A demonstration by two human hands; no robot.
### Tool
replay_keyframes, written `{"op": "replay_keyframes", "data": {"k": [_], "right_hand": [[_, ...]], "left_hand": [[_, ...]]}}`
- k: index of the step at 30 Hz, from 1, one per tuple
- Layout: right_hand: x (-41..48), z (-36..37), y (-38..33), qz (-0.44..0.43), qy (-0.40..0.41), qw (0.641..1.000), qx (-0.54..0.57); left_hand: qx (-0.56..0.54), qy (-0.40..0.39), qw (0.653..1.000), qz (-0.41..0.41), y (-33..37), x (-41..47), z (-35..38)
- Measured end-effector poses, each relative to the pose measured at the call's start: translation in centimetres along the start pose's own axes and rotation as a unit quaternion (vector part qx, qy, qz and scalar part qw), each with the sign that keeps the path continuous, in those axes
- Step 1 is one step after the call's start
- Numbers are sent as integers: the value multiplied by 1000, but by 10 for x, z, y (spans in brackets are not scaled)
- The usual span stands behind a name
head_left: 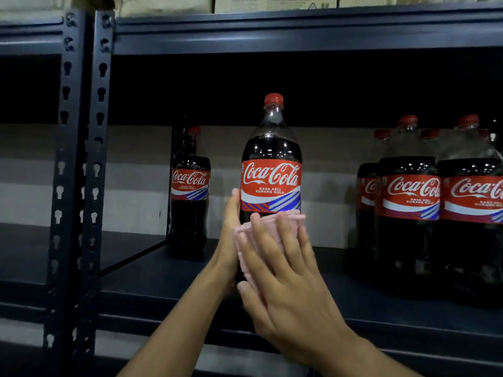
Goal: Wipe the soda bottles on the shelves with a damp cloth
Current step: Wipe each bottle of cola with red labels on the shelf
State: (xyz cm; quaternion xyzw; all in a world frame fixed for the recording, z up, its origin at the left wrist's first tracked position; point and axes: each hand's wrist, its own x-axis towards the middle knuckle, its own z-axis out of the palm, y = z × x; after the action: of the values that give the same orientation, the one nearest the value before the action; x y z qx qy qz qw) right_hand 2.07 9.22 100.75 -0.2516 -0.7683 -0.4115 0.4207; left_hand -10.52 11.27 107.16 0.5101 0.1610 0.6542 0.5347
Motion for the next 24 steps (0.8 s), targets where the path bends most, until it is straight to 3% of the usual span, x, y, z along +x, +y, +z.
{"op": "replay_keyframes", "data": {"k": [4, 6, 10, 14, 20, 24], "right_hand": [[41, -9, 8, 60, 22, 998, 20], [74, -14, 21, 120, 39, 988, 86], [123, -28, 47, 266, 71, 909, 311], [122, -34, 52, 336, 51, 854, 394], [61, -49, 47, 354, -43, 849, 390], [23, -67, 32, 288, 25, 907, 307]], "left_hand": [[60, -6, 997, 38, -3, -14, 1], [83, -18, 994, 73, -3, -19, 3], [121, -29, 991, 51, -9, -20, 5], [55, 5, 997, 59, -15, -25, 20], [-67, 26, 997, 37, -20, -18, 45], [-129, 20, 991, 1, -21, -5, 56]]}}
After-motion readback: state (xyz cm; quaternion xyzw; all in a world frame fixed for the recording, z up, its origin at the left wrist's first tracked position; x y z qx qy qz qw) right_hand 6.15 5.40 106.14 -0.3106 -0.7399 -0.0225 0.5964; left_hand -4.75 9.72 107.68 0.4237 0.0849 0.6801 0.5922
